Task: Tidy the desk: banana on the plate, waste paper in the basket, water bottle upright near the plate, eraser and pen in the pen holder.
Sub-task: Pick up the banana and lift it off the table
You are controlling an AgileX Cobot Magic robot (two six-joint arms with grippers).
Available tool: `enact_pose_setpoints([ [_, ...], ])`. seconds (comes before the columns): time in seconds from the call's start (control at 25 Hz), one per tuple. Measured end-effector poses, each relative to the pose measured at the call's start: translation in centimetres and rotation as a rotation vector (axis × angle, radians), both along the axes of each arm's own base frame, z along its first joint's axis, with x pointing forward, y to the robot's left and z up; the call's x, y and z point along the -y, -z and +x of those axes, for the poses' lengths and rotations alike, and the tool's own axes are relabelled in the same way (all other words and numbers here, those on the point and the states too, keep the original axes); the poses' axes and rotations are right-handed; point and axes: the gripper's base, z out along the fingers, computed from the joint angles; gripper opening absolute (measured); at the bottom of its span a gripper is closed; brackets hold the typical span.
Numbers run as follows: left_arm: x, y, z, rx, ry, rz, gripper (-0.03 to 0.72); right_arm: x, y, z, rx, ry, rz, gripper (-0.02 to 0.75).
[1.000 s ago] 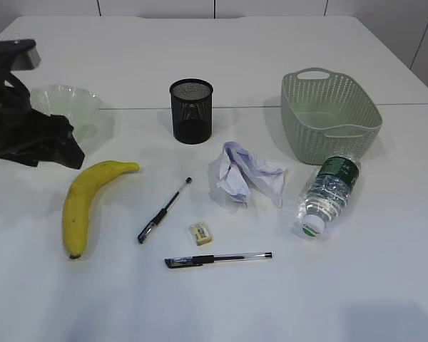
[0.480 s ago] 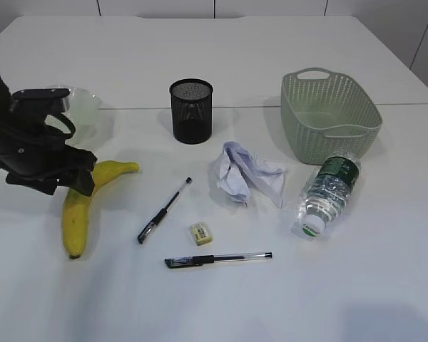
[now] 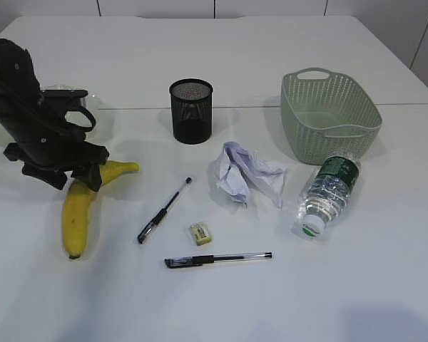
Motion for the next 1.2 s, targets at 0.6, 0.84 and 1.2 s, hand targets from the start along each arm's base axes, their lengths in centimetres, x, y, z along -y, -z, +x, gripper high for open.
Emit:
enact_pose_setpoints([
  [0.6,0.2,2.1,0.7,-0.058,-0.015,0.008,0.477,0.0,0.0,0.0,-0.001,0.0,0.0,0.568],
  [0.84,0.2,2.1,0.7,-0.055,-0.015,0.007,0.477,0.0,0.0,0.0,-0.002,0.0,0.0,0.568],
  [1.2,0.2,2.6,0.7,-0.067,-0.015,0.01,0.473,0.0,0.0,0.0,-0.002,0.0,0.0,0.568],
])
